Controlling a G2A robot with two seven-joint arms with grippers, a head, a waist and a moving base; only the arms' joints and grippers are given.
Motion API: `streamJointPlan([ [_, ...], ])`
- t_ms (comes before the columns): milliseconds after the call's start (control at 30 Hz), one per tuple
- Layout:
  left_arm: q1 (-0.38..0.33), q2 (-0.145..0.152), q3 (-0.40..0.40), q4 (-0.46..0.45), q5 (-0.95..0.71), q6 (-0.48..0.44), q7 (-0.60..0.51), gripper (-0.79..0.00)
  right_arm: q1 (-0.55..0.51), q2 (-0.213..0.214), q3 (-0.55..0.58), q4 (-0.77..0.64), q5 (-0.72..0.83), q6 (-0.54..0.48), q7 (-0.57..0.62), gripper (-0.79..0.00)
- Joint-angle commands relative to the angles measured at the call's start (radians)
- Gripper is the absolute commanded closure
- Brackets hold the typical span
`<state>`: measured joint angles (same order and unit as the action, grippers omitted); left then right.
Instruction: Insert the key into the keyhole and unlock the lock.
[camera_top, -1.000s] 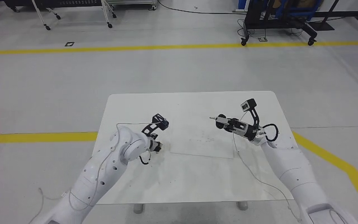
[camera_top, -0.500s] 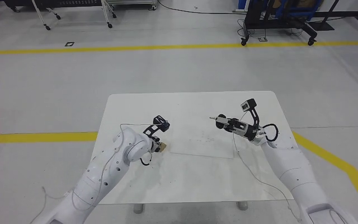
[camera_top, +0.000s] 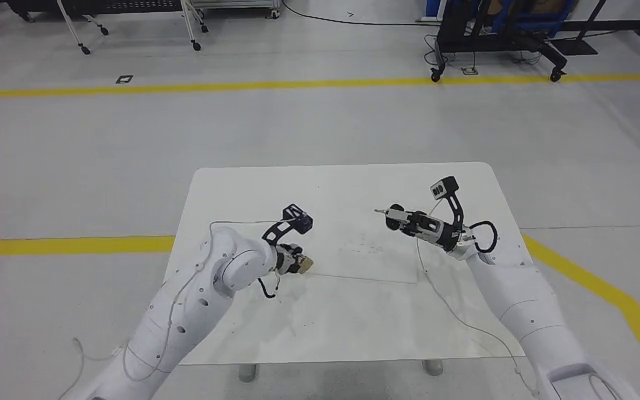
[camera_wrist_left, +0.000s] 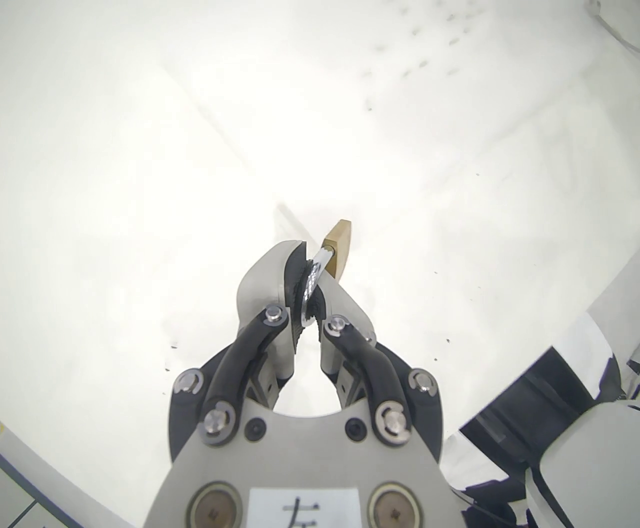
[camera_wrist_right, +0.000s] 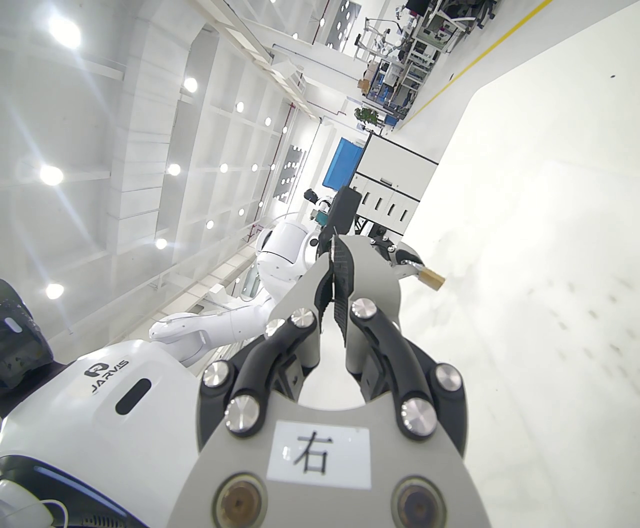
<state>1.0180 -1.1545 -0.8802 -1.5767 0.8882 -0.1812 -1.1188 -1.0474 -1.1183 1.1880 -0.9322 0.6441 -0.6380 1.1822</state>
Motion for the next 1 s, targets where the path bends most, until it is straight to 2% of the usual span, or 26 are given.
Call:
streamJointPlan([
  [0,0.0,0.0,0.0,0.001,0.003,0.0,0.004,0.0,0.0,0.0,0.0,0.0,0.0,0.0,0.0,0.0],
  [200,0.002,0.0,-0.002,0.0,-0.001,0.002,0.015,0.0,0.0,0.0,0.0,0.0,0.0,0.0,0.0,0.0],
  [267,0.023,-0.001,-0.041,0.01,-0.119,-0.024,0.112,0.0,0.0,0.0,0.0,0.0,0.0,0.0,0.0,0.0],
  [333,0.026,0.0,-0.089,0.06,-0.229,-0.041,0.163,0.0,0.0,0.0,0.0,0.0,0.0,0.0,0.0,0.0],
  [433,0.009,-0.009,-0.138,0.155,-0.501,-0.11,0.212,0.0,-0.009,-0.006,-0.012,-0.019,-0.008,0.029,-0.059,0.0],
  [500,-0.02,-0.021,-0.14,0.232,-0.685,-0.173,0.203,0.0,-0.002,-0.015,-0.029,-0.018,0.013,0.038,-0.079,0.0],
  [633,-0.126,-0.053,-0.098,0.413,-0.917,-0.223,0.142,0.0,0.041,-0.037,-0.063,0.023,0.059,0.051,-0.098,0.0],
  [733,-0.203,-0.08,-0.062,0.558,-1.018,-0.227,0.131,0.0,0.073,-0.053,-0.083,0.061,0.09,0.059,-0.122,0.0],
  [967,-0.21,-0.083,-0.059,0.571,-1.032,-0.23,0.127,0.0,0.075,-0.055,-0.084,0.064,0.094,0.061,-0.122,0.0],
])
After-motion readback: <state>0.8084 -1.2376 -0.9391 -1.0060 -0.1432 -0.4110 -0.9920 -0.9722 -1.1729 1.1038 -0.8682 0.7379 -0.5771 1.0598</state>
